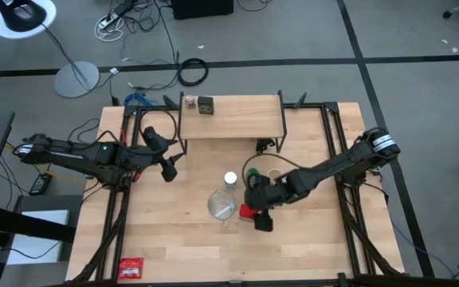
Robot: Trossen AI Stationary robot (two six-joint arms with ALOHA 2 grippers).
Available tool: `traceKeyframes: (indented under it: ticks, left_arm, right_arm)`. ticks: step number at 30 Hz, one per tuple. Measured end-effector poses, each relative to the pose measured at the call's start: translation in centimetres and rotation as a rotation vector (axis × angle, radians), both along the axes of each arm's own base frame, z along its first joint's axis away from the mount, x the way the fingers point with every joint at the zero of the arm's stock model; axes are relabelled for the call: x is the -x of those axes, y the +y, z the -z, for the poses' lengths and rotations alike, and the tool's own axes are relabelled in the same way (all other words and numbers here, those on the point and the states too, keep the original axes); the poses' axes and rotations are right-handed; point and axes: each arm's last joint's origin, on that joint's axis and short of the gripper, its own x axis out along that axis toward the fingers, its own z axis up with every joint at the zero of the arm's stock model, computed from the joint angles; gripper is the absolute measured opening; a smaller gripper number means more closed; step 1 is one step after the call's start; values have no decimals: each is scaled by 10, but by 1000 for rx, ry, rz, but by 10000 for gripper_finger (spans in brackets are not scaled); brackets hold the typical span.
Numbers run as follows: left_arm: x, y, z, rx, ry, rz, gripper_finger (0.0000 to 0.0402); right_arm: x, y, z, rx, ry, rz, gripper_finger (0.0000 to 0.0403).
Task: Shelf spices
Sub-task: Put the red seasoning can on the shelf
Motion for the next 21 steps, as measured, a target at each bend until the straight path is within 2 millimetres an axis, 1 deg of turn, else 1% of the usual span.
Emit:
traceKeyframes:
  ticks: [5,7,12,14,21]
  left_arm:
    - [-2,-4,-3,3,-36,23,240]
    - [-2,-6,-4,2,-42,35,240]
    - [-3,-8,-6,-1,-63,53,241]
    - [-3,-9,-7,-6,-74,59,240]
    - [-4,-9,-7,-5,-80,64,240]
  right_arm:
    - [-2,14,19,10,51,57,311]
    - [-2,18,24,9,63,71,311]
    - [-2,21,31,-5,83,104,311]
    - [-6,23,33,-15,68,107,310]
    - [-9,25,51,8,123,107,306]
